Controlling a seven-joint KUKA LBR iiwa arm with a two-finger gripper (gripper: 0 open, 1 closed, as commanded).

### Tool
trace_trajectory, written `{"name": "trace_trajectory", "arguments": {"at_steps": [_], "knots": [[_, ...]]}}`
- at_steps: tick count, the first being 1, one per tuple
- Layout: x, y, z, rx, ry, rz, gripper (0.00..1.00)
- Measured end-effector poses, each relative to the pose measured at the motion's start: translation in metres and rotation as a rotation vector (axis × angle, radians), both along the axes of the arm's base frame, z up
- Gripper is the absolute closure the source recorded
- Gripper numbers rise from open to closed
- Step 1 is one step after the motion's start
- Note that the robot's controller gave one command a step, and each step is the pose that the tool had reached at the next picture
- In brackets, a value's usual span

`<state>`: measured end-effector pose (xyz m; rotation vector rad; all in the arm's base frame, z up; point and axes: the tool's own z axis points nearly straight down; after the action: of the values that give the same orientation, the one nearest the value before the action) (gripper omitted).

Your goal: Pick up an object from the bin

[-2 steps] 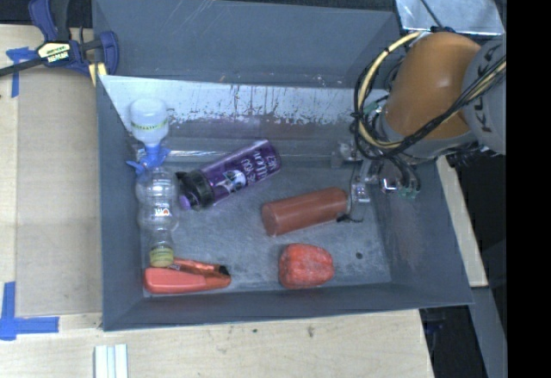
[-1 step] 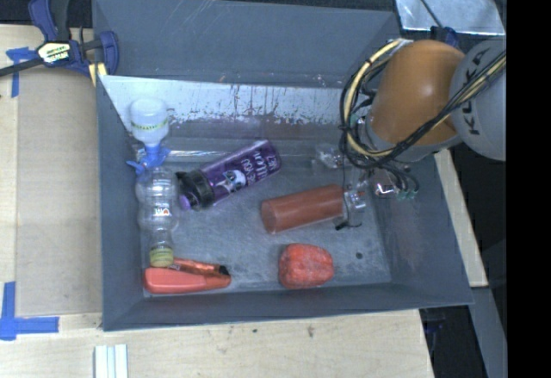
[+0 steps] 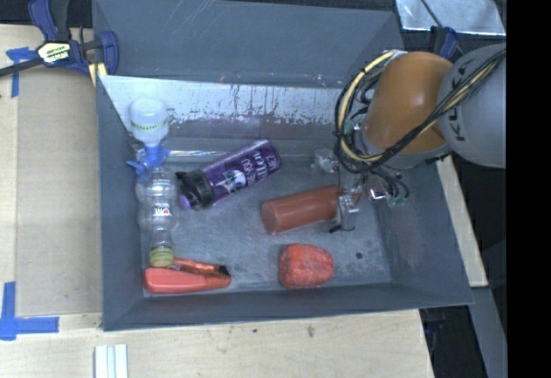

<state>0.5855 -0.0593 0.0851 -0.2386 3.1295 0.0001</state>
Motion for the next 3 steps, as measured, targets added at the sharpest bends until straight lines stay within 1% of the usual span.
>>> {"name": "trace_trajectory", "arguments": {"at_steps": [1,2,3], "knots": [[0.0046,0.0091,-0.0148,-0.001,0.0,0.177,1.0],[0.0046,0.0091,-0.0147,0.0,0.0,0.177,1.0],[0.0028,0.0093,-0.0093,0.001,0.005,0.178,1.0]]}}
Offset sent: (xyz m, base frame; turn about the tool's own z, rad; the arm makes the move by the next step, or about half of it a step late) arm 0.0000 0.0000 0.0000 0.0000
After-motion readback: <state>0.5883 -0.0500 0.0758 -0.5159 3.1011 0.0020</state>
